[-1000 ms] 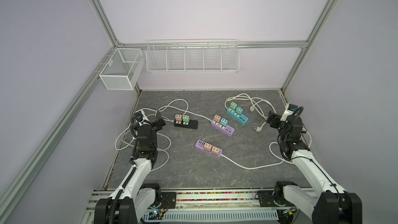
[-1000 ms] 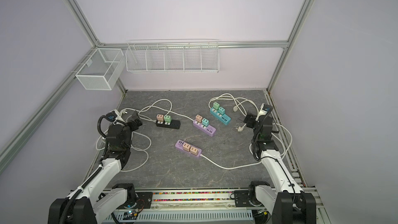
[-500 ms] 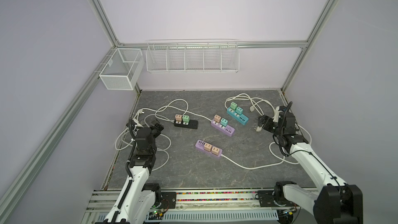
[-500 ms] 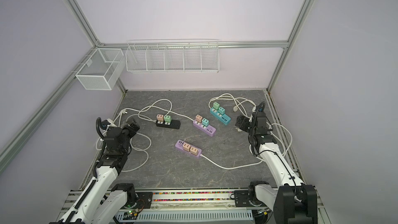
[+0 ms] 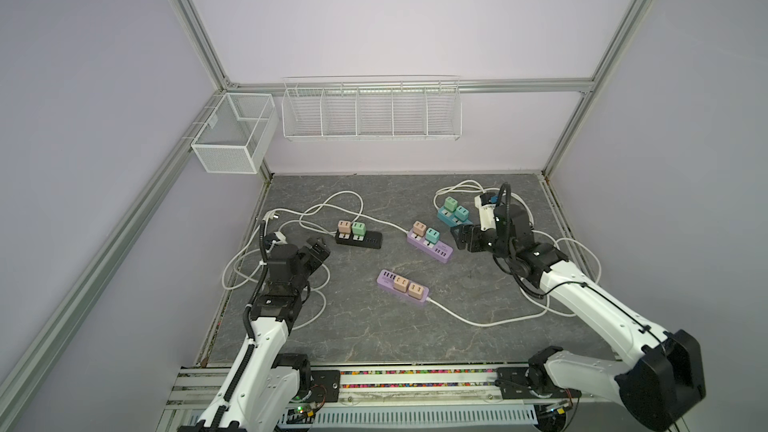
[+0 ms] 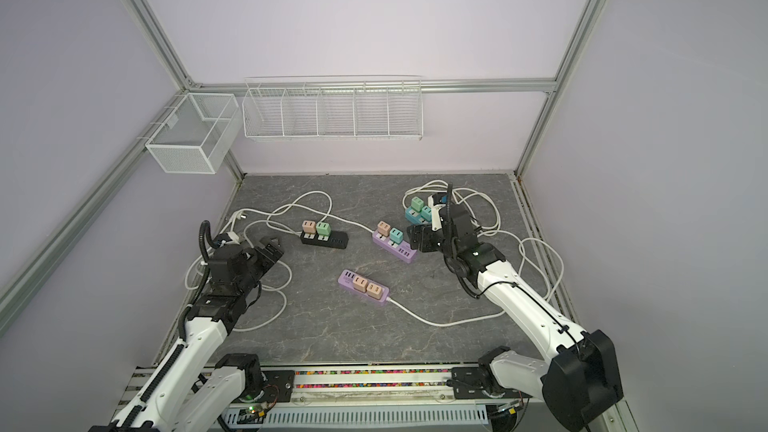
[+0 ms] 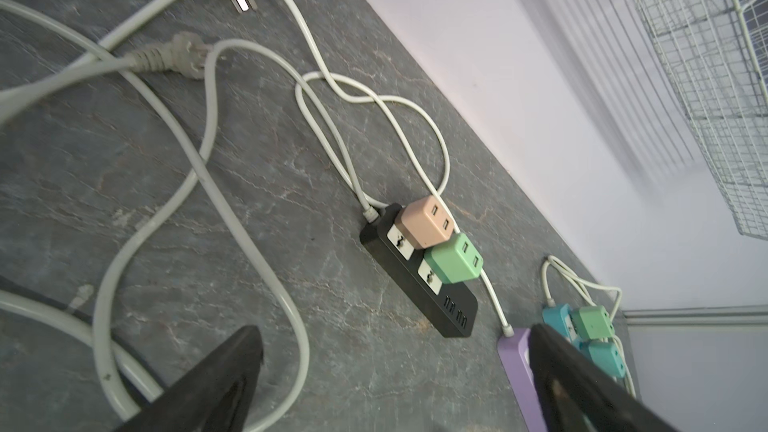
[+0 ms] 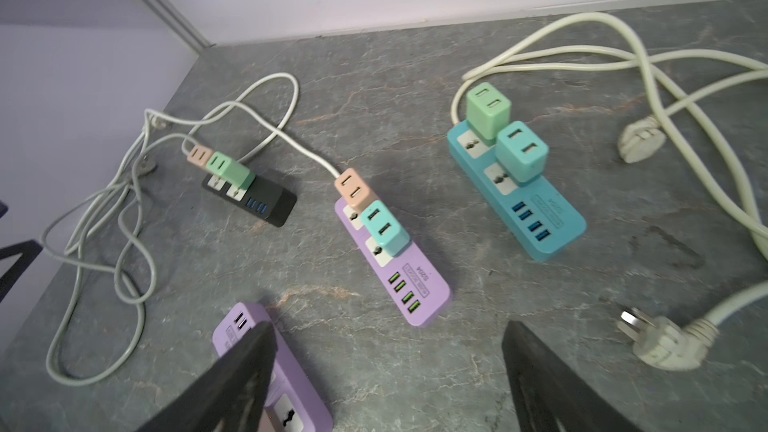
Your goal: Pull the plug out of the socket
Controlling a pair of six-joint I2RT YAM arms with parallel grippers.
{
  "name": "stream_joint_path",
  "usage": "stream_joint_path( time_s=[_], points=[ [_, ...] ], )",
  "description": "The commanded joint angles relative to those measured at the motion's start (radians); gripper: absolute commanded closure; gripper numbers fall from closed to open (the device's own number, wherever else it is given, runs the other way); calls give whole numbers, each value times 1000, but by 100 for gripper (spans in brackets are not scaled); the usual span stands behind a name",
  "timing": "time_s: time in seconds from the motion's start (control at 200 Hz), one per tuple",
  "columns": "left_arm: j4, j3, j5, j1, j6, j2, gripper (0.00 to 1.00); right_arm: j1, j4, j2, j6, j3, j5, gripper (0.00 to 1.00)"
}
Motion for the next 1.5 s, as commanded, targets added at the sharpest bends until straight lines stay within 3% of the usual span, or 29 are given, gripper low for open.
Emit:
stream_joint_path(
  time_s=[0.0,0.455,0.64,1.02,1.495],
  points=[
    [-47,49,43,-33,-41,13,0,71,-3,67,-90,51,-22,12],
    [-2,41,156,-45,-137,65,6,242,35,406,-213,275,-168,12],
    [76,37,208,-48,-172,132,15,267,2,535,-294,386,-209,7],
    [182,46,163,-48,-205,287,36,271,-35,750,-440,605,-285,1],
    [169,94,110,-48,-166,364,40,252,-128,1054,-494,872,-274,5]
  ],
)
